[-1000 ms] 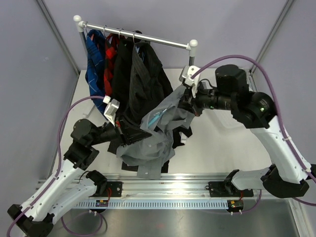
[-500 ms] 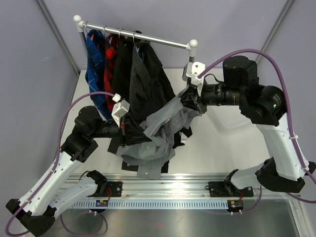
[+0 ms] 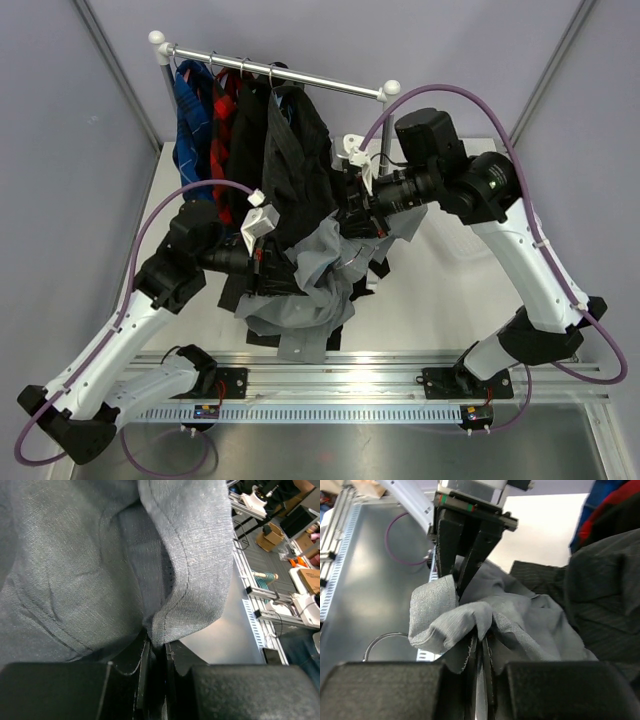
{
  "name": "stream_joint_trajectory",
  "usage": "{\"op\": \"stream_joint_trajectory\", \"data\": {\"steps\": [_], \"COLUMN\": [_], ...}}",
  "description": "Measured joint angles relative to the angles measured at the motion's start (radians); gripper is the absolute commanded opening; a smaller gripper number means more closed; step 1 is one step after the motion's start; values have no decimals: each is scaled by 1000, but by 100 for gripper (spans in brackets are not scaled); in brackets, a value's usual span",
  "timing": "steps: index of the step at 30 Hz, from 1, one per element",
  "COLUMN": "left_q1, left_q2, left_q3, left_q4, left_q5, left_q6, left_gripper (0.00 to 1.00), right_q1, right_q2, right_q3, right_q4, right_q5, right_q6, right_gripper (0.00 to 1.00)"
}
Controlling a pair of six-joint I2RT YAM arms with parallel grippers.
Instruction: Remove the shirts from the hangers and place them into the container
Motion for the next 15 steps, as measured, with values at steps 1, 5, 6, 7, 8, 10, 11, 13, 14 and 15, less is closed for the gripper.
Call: {"op": "stream_joint_trajectory", "data": {"steps": [1,5,6,7,8,10,11,13,14,15], "left_q1": [0,0,0,0,0,-1,-1,-1,-1,-1], "left_q2": [1,5,6,8,12,23,24,19,15,13], "left_q3": [0,0,0,0,0,-7,-18,-66,-102,-129], "left_q4": [0,7,11,19,29,66,92,194,264,310], "left_q5": [10,43,49,58,67,90,101,121,124,126], "left_q6": [1,-3,-6,-10,-14,-39,-55,-125,-162,-191], "left_gripper": [0,0,0,0,0,0,0,0,0,0], "right_q1": [3,20,26,32,43,64,79,94,99,101], "right_q2": [5,15,18,21,26,42,48,65,76,86], "right_q3": [-4,-8,-7,-7,-7,-7,-7,0,13,30], "right_q4": [-10,-52,-62,-69,-79,-94,-103,-124,-144,-158], "right_q5": [-11,-60,-74,-80,-85,-83,-73,-37,-8,28], "right_q6": [-7,-37,-42,-45,-48,-51,-50,-52,-58,-59], "right_gripper": [14,14,15,16,24,36,44,55,70,76]}}
